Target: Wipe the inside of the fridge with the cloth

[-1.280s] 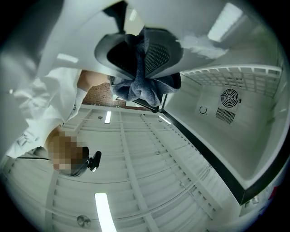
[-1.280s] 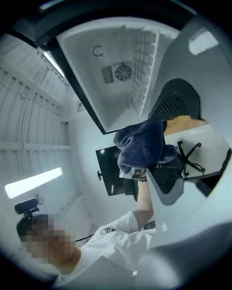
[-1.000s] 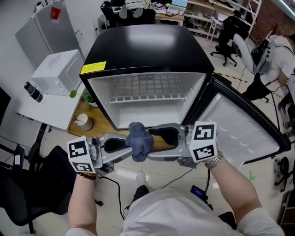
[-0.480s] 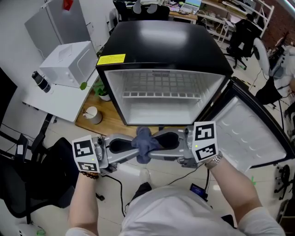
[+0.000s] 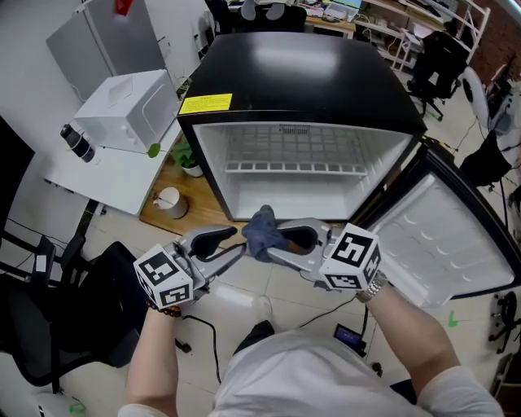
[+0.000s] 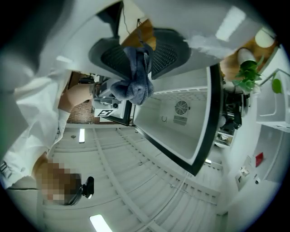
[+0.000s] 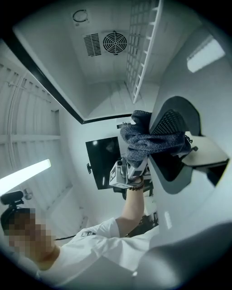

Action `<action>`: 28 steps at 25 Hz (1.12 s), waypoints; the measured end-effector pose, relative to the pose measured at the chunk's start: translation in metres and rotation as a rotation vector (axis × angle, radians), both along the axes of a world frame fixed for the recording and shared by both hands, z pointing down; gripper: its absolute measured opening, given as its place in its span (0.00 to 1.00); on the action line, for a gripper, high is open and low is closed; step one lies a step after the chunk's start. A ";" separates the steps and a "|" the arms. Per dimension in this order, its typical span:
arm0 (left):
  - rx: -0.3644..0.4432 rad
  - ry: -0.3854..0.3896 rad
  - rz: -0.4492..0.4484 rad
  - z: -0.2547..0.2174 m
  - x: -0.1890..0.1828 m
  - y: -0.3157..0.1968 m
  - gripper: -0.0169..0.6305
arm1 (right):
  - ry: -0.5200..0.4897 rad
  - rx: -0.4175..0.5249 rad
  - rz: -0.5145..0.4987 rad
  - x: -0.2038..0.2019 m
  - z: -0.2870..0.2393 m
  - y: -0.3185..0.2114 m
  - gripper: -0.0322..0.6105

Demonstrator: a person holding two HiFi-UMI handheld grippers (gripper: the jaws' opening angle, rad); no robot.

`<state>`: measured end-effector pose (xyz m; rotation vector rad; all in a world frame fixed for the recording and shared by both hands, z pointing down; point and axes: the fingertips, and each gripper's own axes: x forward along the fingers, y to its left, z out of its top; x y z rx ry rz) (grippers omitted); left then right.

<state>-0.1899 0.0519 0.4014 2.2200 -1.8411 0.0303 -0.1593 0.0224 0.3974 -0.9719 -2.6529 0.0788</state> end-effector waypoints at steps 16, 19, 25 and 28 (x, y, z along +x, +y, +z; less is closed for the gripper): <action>-0.095 -0.043 -0.570 0.054 -0.127 0.008 0.29 | -0.056 0.158 0.266 -0.105 0.080 -0.017 0.23; -0.102 -0.071 -0.593 0.057 -0.137 0.002 0.29 | -0.077 0.175 0.285 -0.124 0.091 -0.017 0.23; -0.096 -0.101 -0.584 0.057 -0.145 -0.008 0.29 | -0.118 0.176 0.320 -0.152 0.103 -0.021 0.23; -0.085 -0.097 -0.580 0.057 -0.148 -0.010 0.29 | -0.132 0.168 0.335 -0.161 0.107 -0.024 0.23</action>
